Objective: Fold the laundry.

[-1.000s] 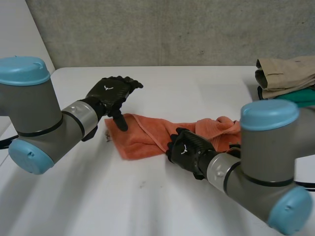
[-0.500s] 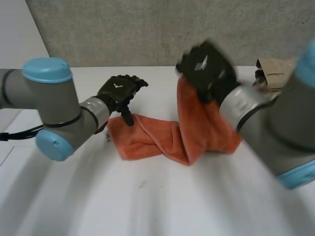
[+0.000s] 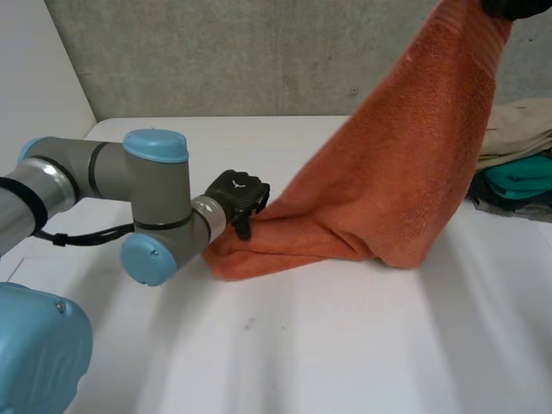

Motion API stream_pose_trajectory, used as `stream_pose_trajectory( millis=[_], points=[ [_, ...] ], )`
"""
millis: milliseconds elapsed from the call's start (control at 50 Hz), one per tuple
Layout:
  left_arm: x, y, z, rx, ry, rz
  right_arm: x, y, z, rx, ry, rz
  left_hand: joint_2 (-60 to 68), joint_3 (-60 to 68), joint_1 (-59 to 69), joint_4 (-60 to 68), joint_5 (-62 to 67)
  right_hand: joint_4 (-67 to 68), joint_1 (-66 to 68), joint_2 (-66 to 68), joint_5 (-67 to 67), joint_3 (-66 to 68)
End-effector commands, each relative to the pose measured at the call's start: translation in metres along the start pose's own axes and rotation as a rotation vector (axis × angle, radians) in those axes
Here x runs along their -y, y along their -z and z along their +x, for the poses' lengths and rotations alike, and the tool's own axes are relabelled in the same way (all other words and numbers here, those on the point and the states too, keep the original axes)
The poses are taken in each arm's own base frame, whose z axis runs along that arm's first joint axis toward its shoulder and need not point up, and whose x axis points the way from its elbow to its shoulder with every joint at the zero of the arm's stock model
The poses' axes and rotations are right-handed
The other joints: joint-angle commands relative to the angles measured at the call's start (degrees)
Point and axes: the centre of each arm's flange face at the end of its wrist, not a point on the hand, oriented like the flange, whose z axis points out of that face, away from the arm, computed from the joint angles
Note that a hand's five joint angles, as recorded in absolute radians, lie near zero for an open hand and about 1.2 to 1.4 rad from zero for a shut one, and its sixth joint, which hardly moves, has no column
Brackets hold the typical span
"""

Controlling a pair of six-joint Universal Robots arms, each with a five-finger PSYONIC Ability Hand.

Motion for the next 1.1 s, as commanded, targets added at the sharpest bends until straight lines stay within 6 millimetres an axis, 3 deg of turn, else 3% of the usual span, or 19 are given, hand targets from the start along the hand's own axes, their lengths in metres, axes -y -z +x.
stream_pose_trajectory(
  millis=[20, 100, 140, 180, 240, 320, 460, 480, 520, 560, 620, 720, 960, 1000, 1080, 1100],
  points=[
    [0.013, 0.0, 0.024, -0.053, -0.025, 0.038, -0.013, -0.007, 0.013, -0.031, -0.042, -0.038, 30.9, 31.0, 29.2, 31.5, 31.7, 11.5, 14.9, 13.1, 13.8, 11.9],
    [0.012, -0.003, 0.024, -0.022, -0.036, 0.043, -0.022, -0.013, 0.022, -0.053, -0.042, -0.062, 34.4, 34.6, 32.7, 35.0, 35.3, 11.5, 14.9, 13.1, 13.8, 11.9],
    [0.012, -0.005, 0.013, 0.037, -0.042, 0.042, -0.03, -0.018, 0.024, -0.058, -0.04, -0.078, 34.4, 34.6, 32.7, 35.0, 35.3, 11.5, 14.9, 13.1, 13.8, 11.9],
    [0.013, -0.007, -0.01, 0.13, -0.037, 0.04, -0.05, -0.027, 0.026, -0.057, -0.046, -0.123, 34.4, 34.6, 32.7, 35.0, 35.3, 11.5, 14.9, 13.1, 13.8, 11.9],
    [0.022, -0.008, -0.042, 0.219, -0.023, 0.084, -0.063, -0.034, 0.026, -0.056, -0.044, -0.152, 34.4, 34.6, 32.7, 35.0, 35.3, 11.5, 14.9, 13.1, 13.8, 11.9],
    [0.041, -0.005, -0.069, 0.243, -0.009, 0.175, -0.082, -0.044, 0.024, -0.054, -0.028, -0.191, 34.4, 34.6, 32.7, 35.0, 35.3, 11.5, 14.9, 13.1, 13.8, 11.9],
    [0.064, 0.008, -0.078, 0.205, -0.023, 0.247, -0.074, -0.052, 0.028, -0.086, -0.019, -0.147, 34.4, 34.6, 32.7, 35.0, 35.3, 11.5, 14.9, 13.1, 13.8, 11.9],
    [0.064, 0.009, -0.08, 0.205, -0.024, 0.247, -0.069, -0.051, 0.027, -0.083, -0.019, -0.136, 11.5, 11.6, 9.7, 12.1, 12.3, 11.5, 14.9, 13.1, 13.8, 11.9],
    [0.06, 0.008, -0.081, 0.207, -0.022, 0.23, -0.067, -0.05, 0.025, -0.079, -0.023, -0.135, -16.9, -16.8, -18.6, -16.3, -16.0, 11.5, 14.9, 13.1, 13.8, 11.9],
    [0.05, 0.008, -0.079, 0.197, -0.023, 0.179, -0.054, -0.046, 0.023, -0.069, -0.029, -0.106, -30.1, -30.0, -31.8, -29.5, -29.2, 11.5, 14.9, 13.1, 13.8, 11.9],
    [0.035, 0.007, -0.077, 0.182, -0.023, 0.116, -0.035, -0.039, 0.018, -0.042, -0.044, -0.059, -31.5, -31.3, -33.2, -30.9, -30.6, 11.5, 14.9, 13.1, 13.8, 11.9],
    [0.014, 0.0, -0.066, 0.147, -0.021, 0.056, 0.022, -0.018, -0.004, 0.054, -0.082, 0.086, -31.8, -31.7, -33.6, -31.2, -31.0, 11.5, 14.9, 13.1, 13.8, 11.9],
    [0.003, -0.017, -0.019, 0.079, -0.039, 0.032, 0.121, 0.021, -0.014, 0.105, -0.142, 0.325, -30.2, -30.0, -31.9, -29.6, -29.3, 11.5, 14.9, 13.1, 13.8, 11.9],
    [0.005, -0.017, -0.013, 0.077, -0.048, 0.029, 0.126, 0.024, -0.012, 0.1, -0.144, 0.336, -28.0, -27.8, -29.7, -27.4, -27.1, 11.5, 14.9, 13.1, 13.8, 11.9],
    [0.007, -0.014, -0.009, 0.093, -0.051, 0.002, 0.134, 0.024, -0.004, 0.073, -0.165, 0.36, 30.4, 30.6, 28.7, 31.0, 31.3, 11.5, 14.9, 13.1, 13.8, 11.9],
    [0.008, -0.013, -0.016, 0.128, -0.049, -0.011, 0.13, 0.021, -0.001, 0.062, -0.169, 0.346, 34.4, 34.5, 32.7, 35.0, 35.3, 11.5, 14.9, 13.1, 13.8, 11.9]
  ],
)
